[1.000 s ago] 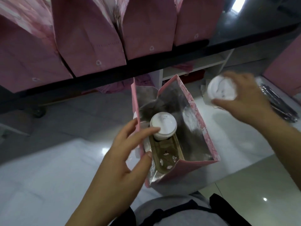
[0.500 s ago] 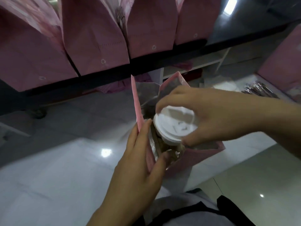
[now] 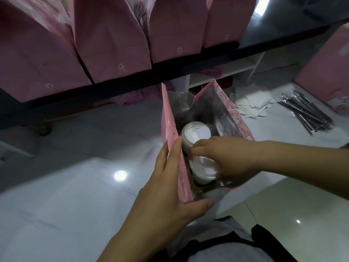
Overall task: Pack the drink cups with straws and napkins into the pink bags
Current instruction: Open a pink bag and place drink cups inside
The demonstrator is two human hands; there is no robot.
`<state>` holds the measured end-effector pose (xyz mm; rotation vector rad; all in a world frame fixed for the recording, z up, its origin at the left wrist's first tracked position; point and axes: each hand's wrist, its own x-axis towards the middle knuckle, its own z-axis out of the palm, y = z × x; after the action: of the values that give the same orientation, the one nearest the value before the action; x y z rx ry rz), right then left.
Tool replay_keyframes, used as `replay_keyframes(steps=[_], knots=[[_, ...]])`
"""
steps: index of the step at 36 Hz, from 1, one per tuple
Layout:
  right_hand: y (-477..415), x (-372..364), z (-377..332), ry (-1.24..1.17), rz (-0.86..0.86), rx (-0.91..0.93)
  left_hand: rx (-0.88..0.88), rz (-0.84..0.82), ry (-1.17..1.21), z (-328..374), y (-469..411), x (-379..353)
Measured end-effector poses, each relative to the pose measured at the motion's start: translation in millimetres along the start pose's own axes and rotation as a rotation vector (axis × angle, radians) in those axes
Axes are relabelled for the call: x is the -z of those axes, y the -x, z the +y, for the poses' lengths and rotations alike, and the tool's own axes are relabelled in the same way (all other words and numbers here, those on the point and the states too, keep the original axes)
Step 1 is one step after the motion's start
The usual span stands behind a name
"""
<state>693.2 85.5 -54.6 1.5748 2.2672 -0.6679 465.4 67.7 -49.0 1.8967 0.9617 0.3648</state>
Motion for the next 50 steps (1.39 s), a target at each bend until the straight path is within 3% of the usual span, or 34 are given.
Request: replay_keyframes(steps=[17, 31, 35, 43, 46, 50], knots=[[-13, -17, -7, 0.220, -0.044, 0.040, -0.059, 0.013, 0.090, -12, -7, -4], [-18, -31, 5, 0.133, 0.050, -0.036, -0.073, -0.001, 0.099, -25, -6, -4], [-21, -30, 4, 0.143, 0.034, -0.057, -0.109, 0.002, 0.066, -29, -8, -2], [-13, -15, -7, -0.083, -0.056, -0.191, -0.186, 0.021, -0.053, -33, -17, 6], [-3, -4, -13, -0.131, 0.023, -0.249, -0.276, 0.077, -0.149, -34, -19, 9], [24, 13, -23, -0.214, 0.370, -0.339, -0.389, 0.096, -0.228, -35, -24, 14]])
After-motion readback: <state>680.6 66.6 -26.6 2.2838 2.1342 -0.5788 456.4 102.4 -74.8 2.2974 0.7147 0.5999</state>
